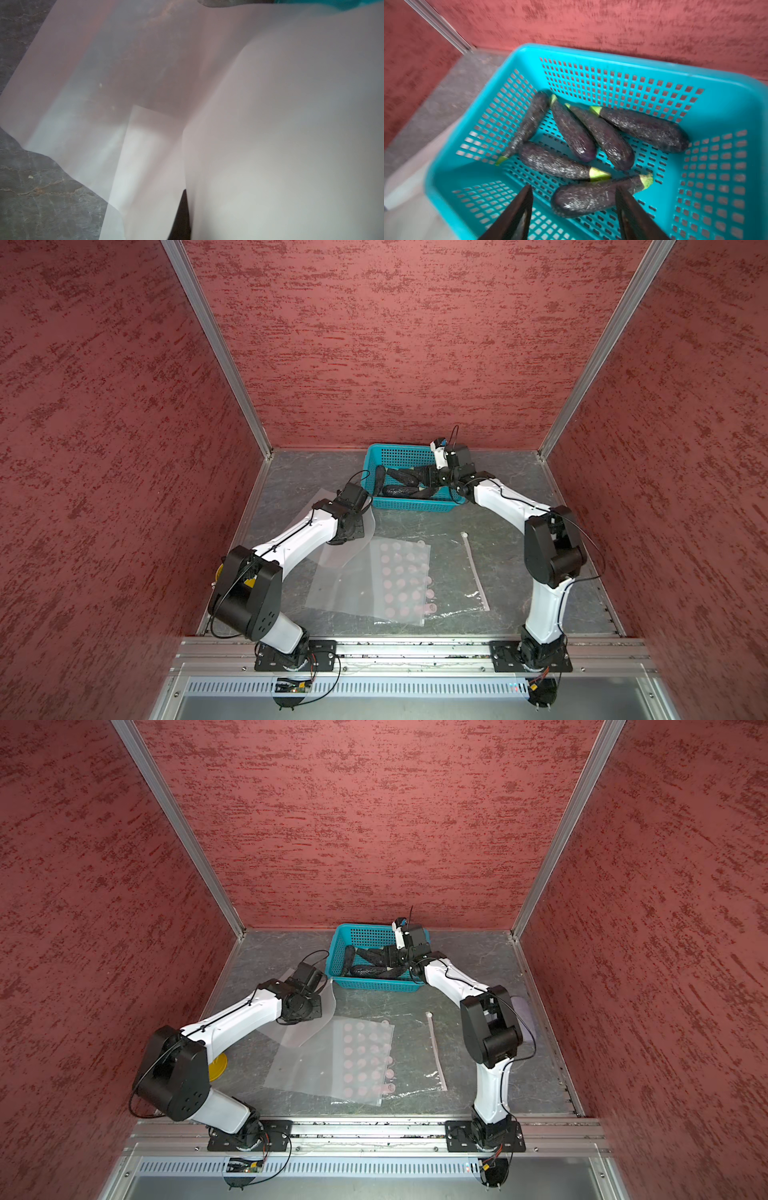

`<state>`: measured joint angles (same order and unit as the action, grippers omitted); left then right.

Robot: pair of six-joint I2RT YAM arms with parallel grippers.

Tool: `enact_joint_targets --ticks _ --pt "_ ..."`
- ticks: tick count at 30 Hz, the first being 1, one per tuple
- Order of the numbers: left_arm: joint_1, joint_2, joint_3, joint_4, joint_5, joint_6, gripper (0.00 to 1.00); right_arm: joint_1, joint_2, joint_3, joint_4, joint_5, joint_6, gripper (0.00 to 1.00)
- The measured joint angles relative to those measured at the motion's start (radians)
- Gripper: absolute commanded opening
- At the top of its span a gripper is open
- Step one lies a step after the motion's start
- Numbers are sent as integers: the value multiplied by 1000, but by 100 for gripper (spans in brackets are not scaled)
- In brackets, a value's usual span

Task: Place the eggplant in a zip-top bag and seal the zipper
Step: Move the basket to the center of the board.

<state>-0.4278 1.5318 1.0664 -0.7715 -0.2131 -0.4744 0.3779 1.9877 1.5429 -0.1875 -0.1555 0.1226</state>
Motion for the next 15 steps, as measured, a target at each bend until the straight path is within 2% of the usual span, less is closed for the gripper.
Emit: enact_joint_targets --ticks 6,15 --pt "55 -51 -6 -6 16 -11 0 -37 126 144 -104 -23 -113 81" --pt "81 -86 -26 -6 48 -42 0 -50 272 322 -252 -63 -251 83"
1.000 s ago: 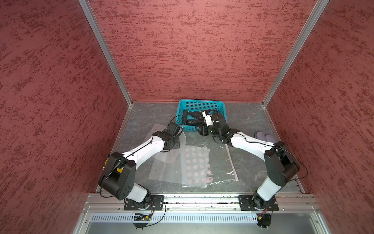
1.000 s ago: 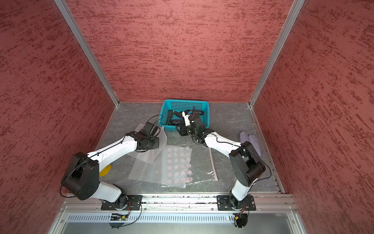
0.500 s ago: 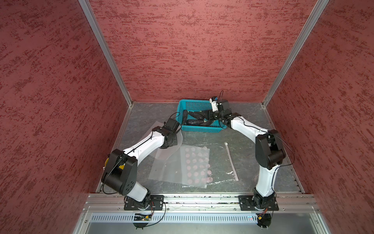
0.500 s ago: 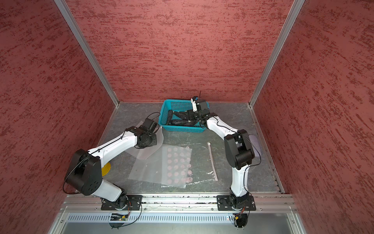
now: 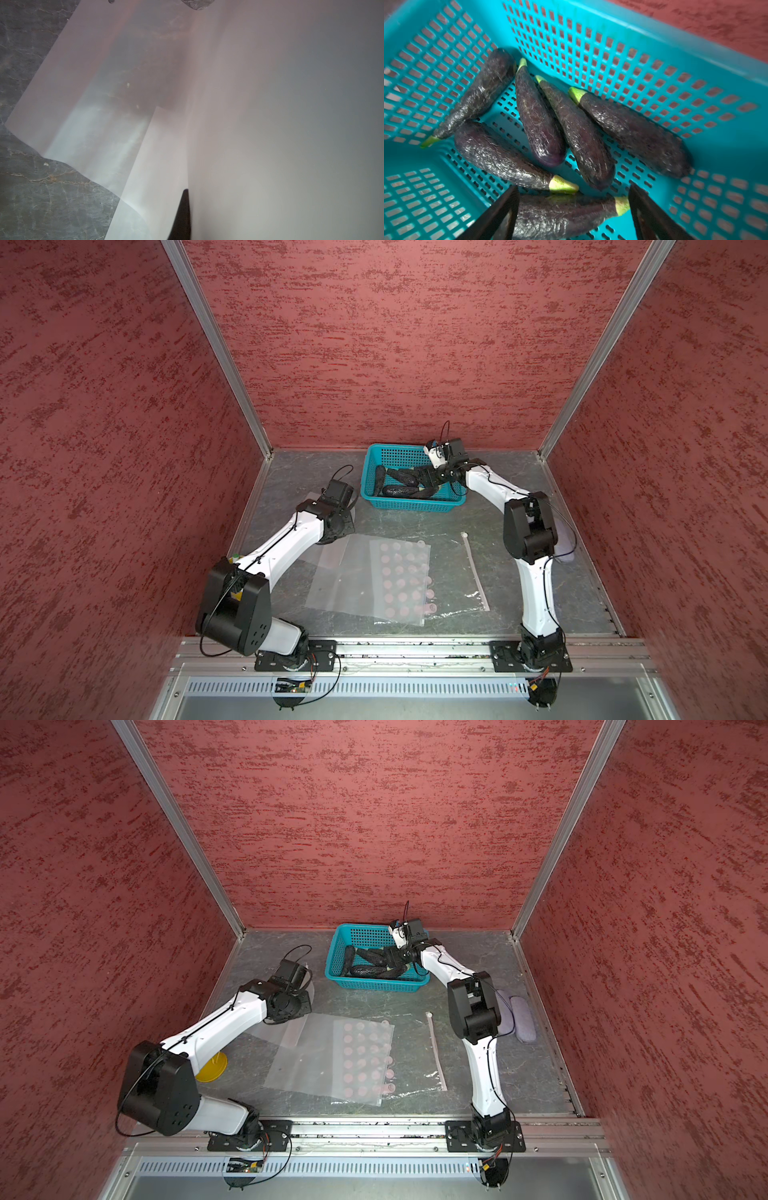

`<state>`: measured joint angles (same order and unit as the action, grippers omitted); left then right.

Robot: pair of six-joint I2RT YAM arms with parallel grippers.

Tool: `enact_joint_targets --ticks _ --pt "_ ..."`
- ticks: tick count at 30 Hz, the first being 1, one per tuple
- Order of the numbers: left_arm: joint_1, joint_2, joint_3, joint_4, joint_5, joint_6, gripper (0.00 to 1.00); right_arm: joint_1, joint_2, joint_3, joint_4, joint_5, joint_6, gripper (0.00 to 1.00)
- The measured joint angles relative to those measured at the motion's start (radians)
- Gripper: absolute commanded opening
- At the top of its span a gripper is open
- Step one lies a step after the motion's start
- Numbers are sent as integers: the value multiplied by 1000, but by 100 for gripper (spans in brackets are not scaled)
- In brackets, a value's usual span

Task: Place the eggplant in a zip-top bag and seal the zipper
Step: Move the basket to the center of the board.

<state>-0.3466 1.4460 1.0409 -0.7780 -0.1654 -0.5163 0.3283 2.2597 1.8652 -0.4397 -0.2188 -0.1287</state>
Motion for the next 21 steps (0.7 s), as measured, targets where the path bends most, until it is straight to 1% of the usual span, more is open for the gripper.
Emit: enact_joint_targets --ticks 6,13,21 --pt "6 -2 -11 0 13 -11 0 2 32 -4 -48 -37 -36 84" --pt "6 -2 -11 11 50 -9 0 15 32 -29 -62 -85 -36 84" --pt "5 -2 -17 53 130 28 0 26 21 -101 -53 -198 -18 82"
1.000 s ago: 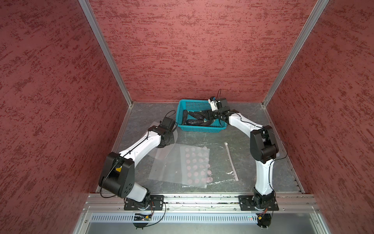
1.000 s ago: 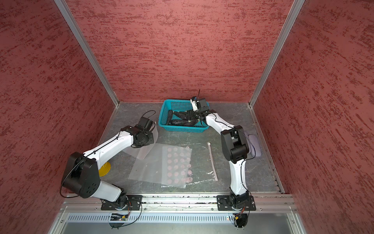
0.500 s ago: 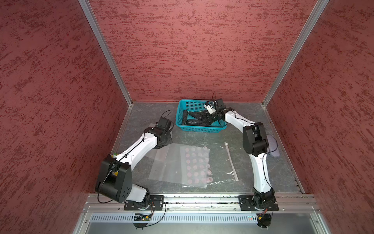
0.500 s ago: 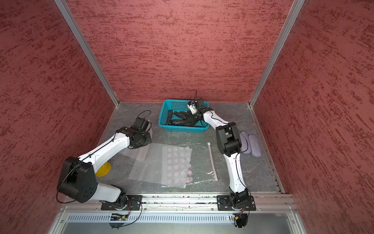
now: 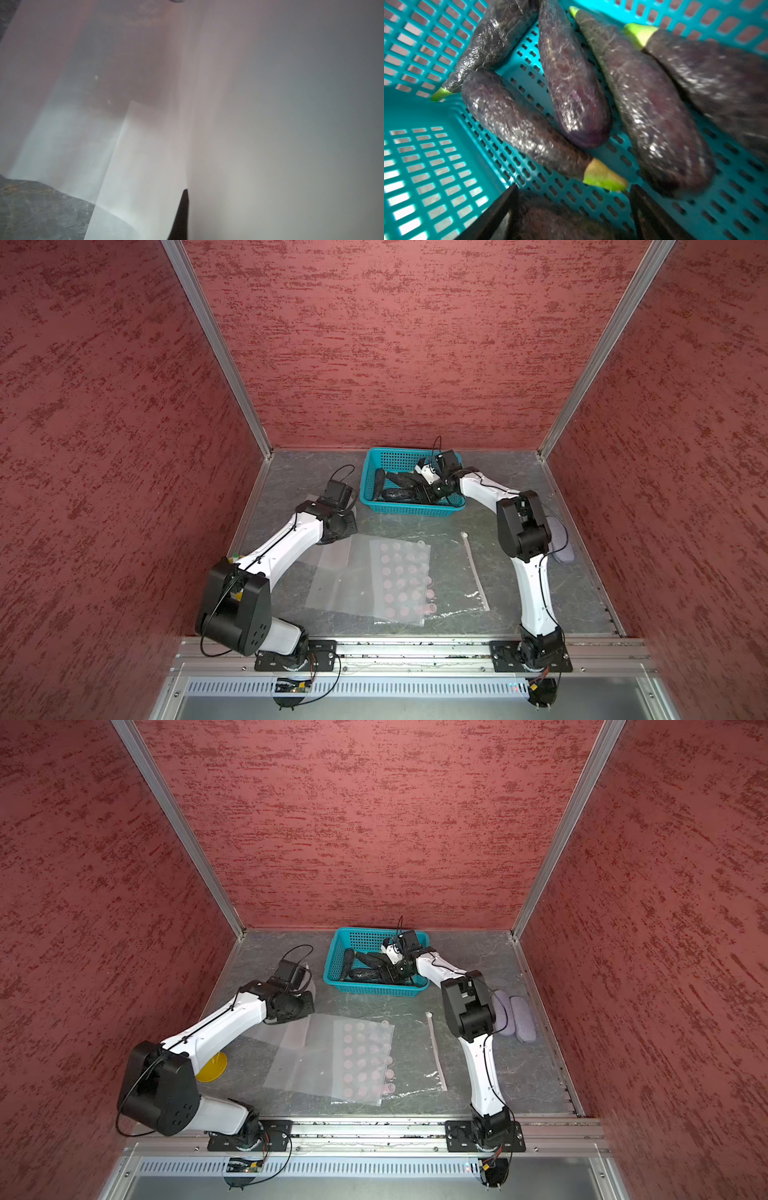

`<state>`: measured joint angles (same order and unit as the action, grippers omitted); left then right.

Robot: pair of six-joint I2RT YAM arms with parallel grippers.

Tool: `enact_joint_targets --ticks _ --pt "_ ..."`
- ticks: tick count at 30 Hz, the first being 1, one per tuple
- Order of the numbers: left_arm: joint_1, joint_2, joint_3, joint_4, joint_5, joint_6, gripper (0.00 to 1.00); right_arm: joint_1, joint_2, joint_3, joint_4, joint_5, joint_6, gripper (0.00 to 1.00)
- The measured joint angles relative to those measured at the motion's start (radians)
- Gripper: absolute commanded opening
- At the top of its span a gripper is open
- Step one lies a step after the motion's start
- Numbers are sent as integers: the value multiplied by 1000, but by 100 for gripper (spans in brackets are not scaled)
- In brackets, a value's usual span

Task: Place the eggplant in a zip-top bag and seal the zipper
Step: Move the basket to the center of the board, then pick up the eggplant from the basket.

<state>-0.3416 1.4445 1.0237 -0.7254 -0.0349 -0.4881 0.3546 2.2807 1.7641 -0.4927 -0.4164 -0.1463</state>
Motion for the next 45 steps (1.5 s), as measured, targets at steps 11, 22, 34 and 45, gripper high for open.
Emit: enact_joint_targets --ticks 11,22,34,45 --pt "-3 0 -11 44 61 18 0 13 -1 -4 -31 -66 14 75" --pt "-6 0 -14 47 64 18 0 18 44 166 -83 -47 -45 82" --pt "-8 0 -30 51 64 17 0 51 154 275 -154 -101 -122 83" --pt "-13 0 -58 61 69 17 0 59 181 303 -219 -185 -161 76"
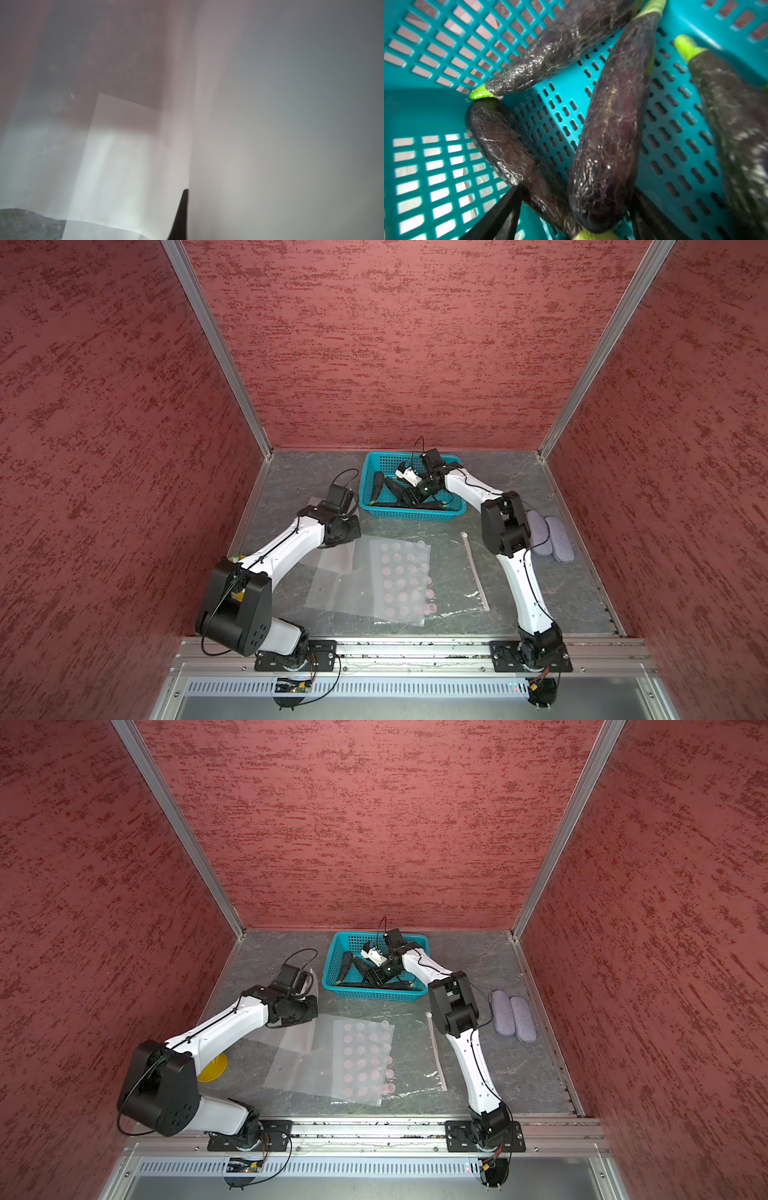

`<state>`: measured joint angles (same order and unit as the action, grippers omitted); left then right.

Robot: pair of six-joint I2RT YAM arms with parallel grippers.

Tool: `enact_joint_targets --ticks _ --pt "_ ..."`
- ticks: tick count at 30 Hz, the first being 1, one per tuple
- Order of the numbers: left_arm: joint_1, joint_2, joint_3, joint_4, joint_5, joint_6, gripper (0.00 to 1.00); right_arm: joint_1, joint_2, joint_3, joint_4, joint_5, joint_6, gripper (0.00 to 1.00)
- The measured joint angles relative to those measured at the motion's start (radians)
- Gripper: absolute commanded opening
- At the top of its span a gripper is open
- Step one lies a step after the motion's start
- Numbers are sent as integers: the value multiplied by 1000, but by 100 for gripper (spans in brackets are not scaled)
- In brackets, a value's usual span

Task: Place the eggplant in a zip-top bag and seal the zipper
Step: Pick up the eggplant from the basket.

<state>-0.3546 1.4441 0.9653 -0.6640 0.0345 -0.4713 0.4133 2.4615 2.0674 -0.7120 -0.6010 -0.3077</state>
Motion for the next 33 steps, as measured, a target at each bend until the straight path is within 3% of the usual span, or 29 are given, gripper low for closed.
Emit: enact_joint_targets --ticks 9,20,33 --pt "0 -2 -2 4 2 0 0 1 0 -3 6 4 31 81" --pt "0 -32 -5 3 -9 -2 0 4 -16 -18 167 143 151 86" --pt "0 -40 -6 -1 -9 -3 0 4 -77 -33 249 209 198 84"
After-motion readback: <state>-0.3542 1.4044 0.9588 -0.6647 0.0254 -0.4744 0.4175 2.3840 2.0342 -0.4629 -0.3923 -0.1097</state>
